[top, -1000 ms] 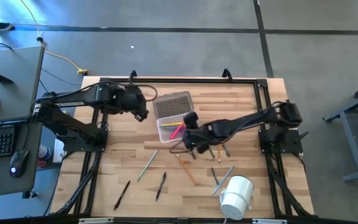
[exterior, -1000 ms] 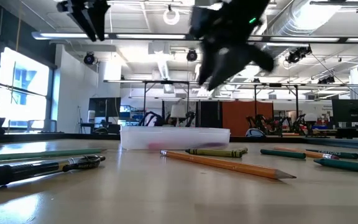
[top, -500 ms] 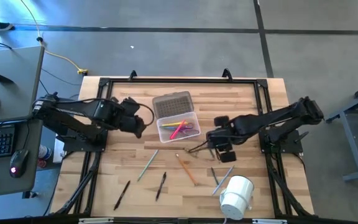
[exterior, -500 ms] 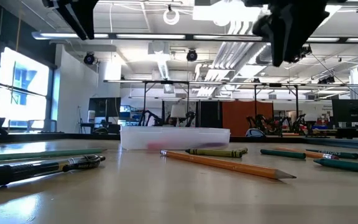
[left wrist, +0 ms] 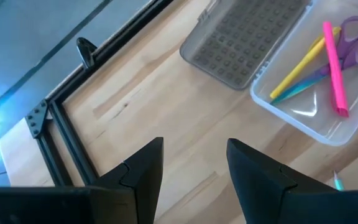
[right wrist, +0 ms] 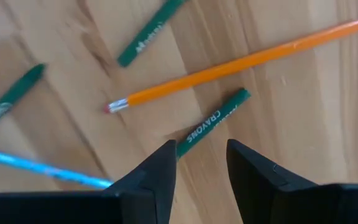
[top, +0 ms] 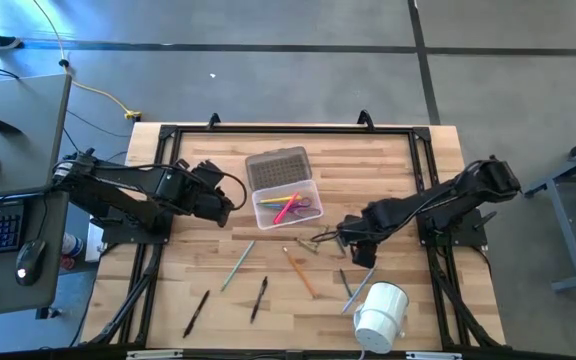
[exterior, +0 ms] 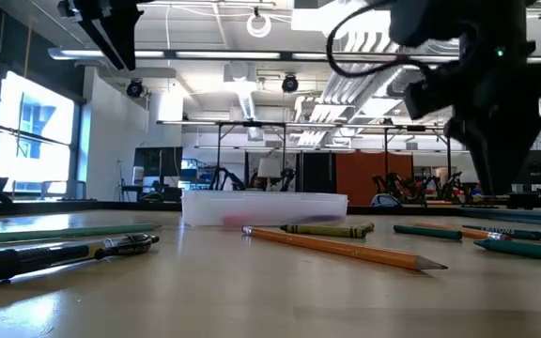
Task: Pick & place school supplies into a supply box
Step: Put the top right green crayon into the supply box
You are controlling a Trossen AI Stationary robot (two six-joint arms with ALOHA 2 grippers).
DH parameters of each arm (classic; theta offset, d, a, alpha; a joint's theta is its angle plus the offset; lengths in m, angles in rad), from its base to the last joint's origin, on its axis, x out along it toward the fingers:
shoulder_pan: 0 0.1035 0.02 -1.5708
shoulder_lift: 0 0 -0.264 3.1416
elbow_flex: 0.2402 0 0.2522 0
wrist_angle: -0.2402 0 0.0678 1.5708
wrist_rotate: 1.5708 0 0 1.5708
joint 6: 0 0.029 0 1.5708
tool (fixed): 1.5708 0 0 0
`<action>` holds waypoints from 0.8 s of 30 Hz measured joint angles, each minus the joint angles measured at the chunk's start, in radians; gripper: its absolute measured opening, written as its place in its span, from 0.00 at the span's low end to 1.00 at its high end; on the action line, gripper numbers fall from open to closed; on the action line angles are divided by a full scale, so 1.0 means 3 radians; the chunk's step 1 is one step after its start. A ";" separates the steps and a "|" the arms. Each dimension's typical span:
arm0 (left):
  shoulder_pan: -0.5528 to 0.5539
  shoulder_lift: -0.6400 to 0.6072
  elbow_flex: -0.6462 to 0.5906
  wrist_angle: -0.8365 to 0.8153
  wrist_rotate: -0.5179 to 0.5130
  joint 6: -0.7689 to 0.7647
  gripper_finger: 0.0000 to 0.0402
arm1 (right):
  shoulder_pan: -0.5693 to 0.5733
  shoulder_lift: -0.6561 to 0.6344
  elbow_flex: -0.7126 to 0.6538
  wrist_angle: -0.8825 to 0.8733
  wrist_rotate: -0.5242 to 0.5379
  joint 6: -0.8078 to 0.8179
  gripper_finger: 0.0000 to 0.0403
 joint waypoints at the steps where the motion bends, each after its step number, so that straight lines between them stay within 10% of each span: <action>1: 0.0000 0.0000 0.0000 0.0004 0.0012 0.0000 0.53 | 0.0001 0.0000 -0.0084 0.0096 0.0004 0.0000 0.31; 16: 0.0000 0.0000 0.0000 0.0015 0.0092 0.0009 0.53 | -0.0067 -0.0023 -0.0836 0.0960 0.0087 -0.0023 0.30; 24: 0.0000 0.0000 0.0000 0.0046 0.0187 -0.0015 0.53 | -0.0070 -0.0018 -0.0842 0.0955 0.0132 -0.0314 0.13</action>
